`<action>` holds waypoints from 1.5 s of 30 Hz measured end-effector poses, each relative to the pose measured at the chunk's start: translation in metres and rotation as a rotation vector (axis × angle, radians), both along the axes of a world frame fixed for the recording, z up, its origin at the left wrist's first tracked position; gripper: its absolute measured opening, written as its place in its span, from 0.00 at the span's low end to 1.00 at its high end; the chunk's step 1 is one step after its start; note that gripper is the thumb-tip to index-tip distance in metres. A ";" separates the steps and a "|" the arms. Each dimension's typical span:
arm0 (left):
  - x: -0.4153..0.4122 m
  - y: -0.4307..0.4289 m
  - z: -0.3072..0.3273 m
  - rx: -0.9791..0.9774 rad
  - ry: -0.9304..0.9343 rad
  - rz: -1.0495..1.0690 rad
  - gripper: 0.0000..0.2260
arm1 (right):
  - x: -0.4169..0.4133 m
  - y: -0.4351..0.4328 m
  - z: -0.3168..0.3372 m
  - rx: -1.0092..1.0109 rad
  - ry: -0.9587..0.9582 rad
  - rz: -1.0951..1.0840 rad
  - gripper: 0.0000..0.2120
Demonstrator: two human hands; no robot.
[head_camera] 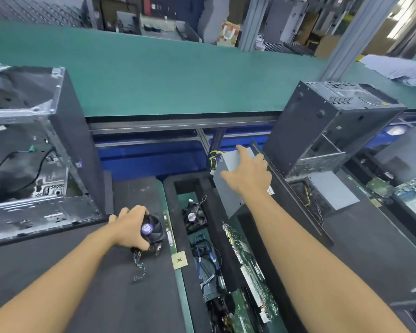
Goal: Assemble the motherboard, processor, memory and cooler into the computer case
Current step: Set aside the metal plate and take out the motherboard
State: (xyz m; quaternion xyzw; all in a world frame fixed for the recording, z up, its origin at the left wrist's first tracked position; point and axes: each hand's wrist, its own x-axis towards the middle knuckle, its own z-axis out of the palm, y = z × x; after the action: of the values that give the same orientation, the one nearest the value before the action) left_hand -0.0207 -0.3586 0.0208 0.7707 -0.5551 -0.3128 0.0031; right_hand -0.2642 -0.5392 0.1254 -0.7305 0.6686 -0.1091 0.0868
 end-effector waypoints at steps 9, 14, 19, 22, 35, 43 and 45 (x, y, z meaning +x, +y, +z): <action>-0.004 -0.014 -0.008 0.080 -0.162 -0.114 0.37 | 0.012 -0.029 -0.046 0.023 0.112 -0.004 0.41; -0.013 -0.037 -0.004 -0.027 -0.187 -0.121 0.43 | 0.015 -0.039 -0.068 0.090 0.133 -0.014 0.43; -0.026 -0.066 -0.006 -0.206 -0.085 -0.103 0.35 | 0.009 -0.054 -0.080 0.105 0.137 -0.035 0.43; -0.033 -0.077 -0.013 -0.250 -0.083 -0.101 0.21 | 0.002 -0.062 -0.085 0.100 0.194 -0.012 0.44; -0.075 -0.156 -0.011 -0.293 0.552 0.326 0.07 | -0.006 -0.074 -0.117 0.184 0.152 0.004 0.44; -0.094 -0.145 -0.033 -0.272 0.398 0.187 0.04 | -0.013 -0.071 -0.173 0.262 0.127 -0.006 0.45; -0.089 -0.138 -0.035 -0.285 0.257 0.104 0.06 | -0.011 -0.077 -0.177 0.256 0.132 0.006 0.45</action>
State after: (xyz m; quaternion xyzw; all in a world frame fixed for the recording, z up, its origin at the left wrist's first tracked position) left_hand -0.1100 -0.4968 -0.0137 0.7438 -0.5483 -0.3263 0.1990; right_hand -0.2753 -0.6167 -0.0516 -0.7209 0.6792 0.0257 0.1356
